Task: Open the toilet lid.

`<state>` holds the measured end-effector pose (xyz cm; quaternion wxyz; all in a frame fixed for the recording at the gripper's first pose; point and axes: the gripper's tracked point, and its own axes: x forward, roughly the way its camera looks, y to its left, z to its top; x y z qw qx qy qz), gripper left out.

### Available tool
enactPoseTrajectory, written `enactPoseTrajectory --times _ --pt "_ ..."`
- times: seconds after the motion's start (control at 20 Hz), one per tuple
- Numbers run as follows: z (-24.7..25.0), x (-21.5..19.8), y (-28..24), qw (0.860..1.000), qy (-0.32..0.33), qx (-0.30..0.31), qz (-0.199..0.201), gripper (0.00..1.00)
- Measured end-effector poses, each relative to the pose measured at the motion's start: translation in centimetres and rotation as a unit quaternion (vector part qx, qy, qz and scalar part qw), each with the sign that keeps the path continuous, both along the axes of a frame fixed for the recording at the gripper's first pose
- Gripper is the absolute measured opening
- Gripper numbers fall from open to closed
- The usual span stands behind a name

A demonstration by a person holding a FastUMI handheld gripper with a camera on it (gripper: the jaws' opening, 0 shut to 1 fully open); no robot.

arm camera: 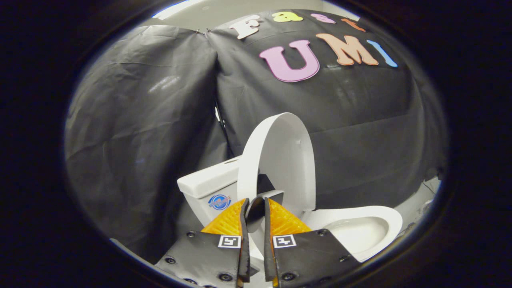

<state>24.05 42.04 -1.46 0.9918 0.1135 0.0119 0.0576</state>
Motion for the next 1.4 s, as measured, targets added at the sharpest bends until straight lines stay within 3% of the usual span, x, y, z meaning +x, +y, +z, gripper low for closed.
enactPoseTrajectory --times 0.8,1.25,1.4 --pt "-0.2 3.3 6.4 0.997 0.038 -0.058 0.041 0.15" --pt "-0.1 3.8 6.9 0.997 0.036 -0.046 0.041 0.15" --pt "-0.1 3.3 6.9 0.997 0.027 -0.042 0.053 0.22"
